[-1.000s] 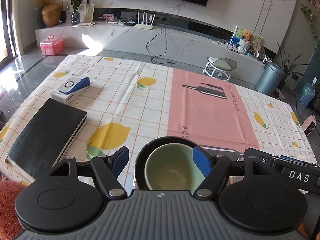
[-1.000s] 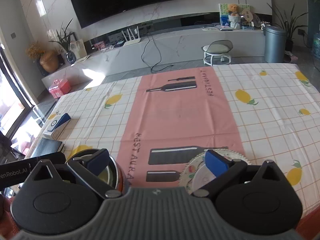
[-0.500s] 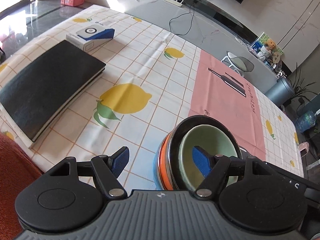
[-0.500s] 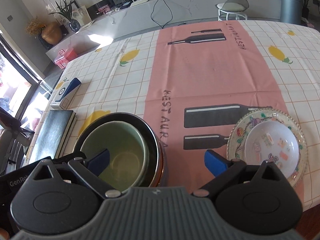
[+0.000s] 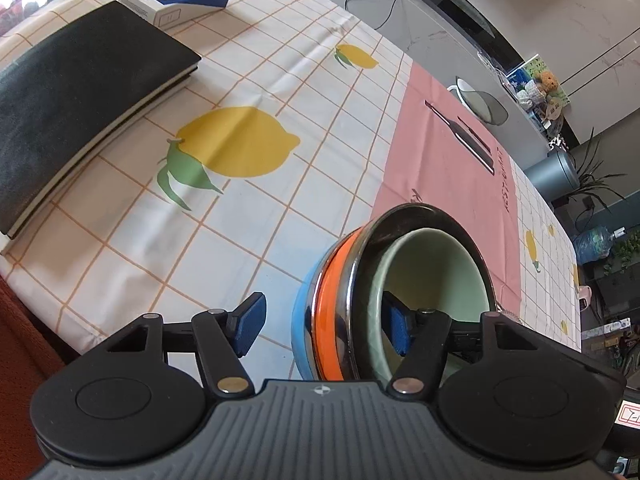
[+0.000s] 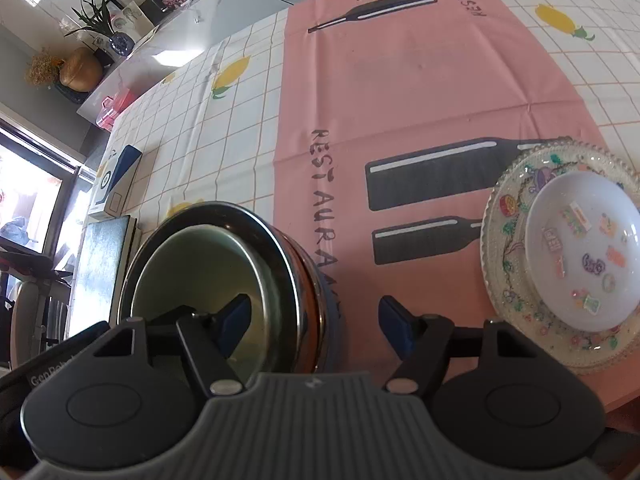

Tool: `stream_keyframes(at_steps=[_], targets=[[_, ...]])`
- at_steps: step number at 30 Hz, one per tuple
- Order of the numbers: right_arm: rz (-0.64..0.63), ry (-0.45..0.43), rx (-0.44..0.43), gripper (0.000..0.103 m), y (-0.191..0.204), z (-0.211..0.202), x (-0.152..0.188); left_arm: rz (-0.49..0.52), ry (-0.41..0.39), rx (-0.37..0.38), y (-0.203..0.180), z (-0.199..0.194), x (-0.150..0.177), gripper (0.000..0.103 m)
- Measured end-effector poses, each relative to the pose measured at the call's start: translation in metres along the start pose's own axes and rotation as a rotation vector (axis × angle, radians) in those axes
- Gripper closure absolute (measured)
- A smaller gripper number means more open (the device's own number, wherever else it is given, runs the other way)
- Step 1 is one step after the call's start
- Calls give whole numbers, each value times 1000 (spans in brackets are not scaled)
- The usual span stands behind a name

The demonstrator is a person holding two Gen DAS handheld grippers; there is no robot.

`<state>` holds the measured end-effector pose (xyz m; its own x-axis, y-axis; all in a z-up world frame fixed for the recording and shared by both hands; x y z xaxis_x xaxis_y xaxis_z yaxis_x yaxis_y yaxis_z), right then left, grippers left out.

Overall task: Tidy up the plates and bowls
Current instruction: 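Move both tools to the rim of the stacked steel bowls, then close both tools on the bowl stack rim and lift it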

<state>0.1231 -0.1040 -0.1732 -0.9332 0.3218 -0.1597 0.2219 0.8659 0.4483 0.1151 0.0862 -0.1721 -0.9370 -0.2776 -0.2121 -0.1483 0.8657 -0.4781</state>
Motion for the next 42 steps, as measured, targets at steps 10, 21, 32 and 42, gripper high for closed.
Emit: stream_keyframes(at_steps=[10, 21, 32, 42], targets=[[86, 69, -86, 43, -11, 13, -2, 24, 45, 6, -4, 11, -2, 36], [142, 92, -166, 55, -15, 15, -2, 24, 41, 19, -8, 10, 0, 45], [128, 89, -156, 57, -13, 12, -3, 14, 22, 23, -6, 4, 0, 49], [125, 60, -185, 57, -22, -12, -6, 61, -7, 24, -38, -8, 3, 49]])
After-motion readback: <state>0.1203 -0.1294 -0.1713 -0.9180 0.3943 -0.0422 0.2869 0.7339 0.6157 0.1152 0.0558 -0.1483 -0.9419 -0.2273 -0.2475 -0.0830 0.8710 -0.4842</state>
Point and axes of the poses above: each gripper's, at about its wrist camera, not at the fingertips, and z roughly the way its jaws point, y to its left, x to its underside, the point moved 5 cm from there along z, roughly the way its jaws point, and after that the axes turned 8 degrees about y, right-handed, at the moved point
